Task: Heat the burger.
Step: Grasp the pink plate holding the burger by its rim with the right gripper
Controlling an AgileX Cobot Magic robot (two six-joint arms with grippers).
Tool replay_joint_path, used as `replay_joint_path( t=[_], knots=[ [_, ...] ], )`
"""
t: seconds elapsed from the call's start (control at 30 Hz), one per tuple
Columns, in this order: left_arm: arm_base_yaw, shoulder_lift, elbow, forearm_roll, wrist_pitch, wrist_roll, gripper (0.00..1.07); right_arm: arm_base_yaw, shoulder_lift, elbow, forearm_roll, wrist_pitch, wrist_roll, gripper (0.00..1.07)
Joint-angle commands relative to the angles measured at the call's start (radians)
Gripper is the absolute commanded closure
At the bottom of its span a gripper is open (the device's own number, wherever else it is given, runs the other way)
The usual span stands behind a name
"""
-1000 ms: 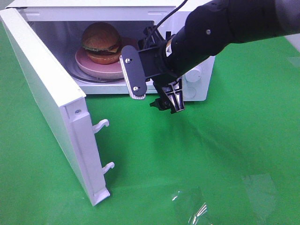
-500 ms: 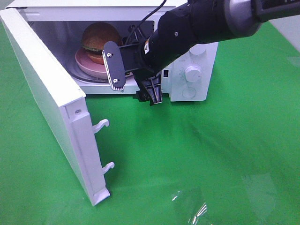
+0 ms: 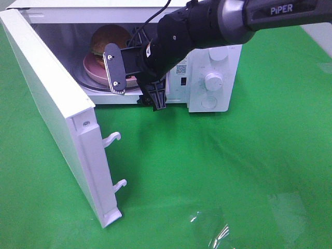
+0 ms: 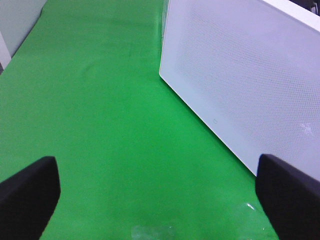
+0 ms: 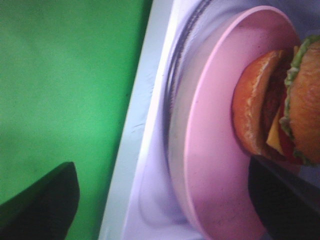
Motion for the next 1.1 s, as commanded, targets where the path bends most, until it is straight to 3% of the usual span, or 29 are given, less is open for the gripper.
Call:
replay_joint_path(
  t=[0.03, 0.43, 0.7, 0.93, 1.0, 1.03, 1.07, 1.1],
  knots=[
    [0.002, -0.006, 0.003, -0.004, -0.007, -0.001, 0.08, 0.0, 0.05, -0.075, -0.001, 0.016, 0.043, 0.2],
    [0.002, -0.006, 0.003, -0.003, -0.007, -0.001, 0.08, -0.012, 0.156, -0.22, 0.001, 0.036, 0.062, 0.22],
    [0.002, -0.006, 0.003, -0.001, -0.007, -0.001, 0.08, -0.012, 0.189, -0.246, 0.017, 0.024, 0.078, 0.29],
    [0.002, -0.006, 0.003, -0.001, -0.007, -0.001, 0.08, -0.009, 0.222, -0.246, 0.09, 0.006, 0.077, 0.43],
    [0.002, -0.006, 0.003, -0.001, -0.007, -0.001, 0.08, -0.009, 0.222, -0.246, 0.09, 0.008, 0.077, 0.59],
    [0.002, -0.006, 0.003, -0.001, -0.007, -0.001, 0.08, -0.009, 0.222, -0.246, 0.09, 0.008, 0.077, 0.59],
    [0.002, -0.006, 0.003, -0.001, -0.007, -0.001, 0.08, -0.009, 0.217, -0.246, 0.09, 0.014, 0.077, 0.76],
    [0.002, -0.006, 0.003, -0.001, -0.007, -0.001, 0.08, -0.009, 0.217, -0.246, 0.09, 0.014, 0.077, 0.76]
  ],
)
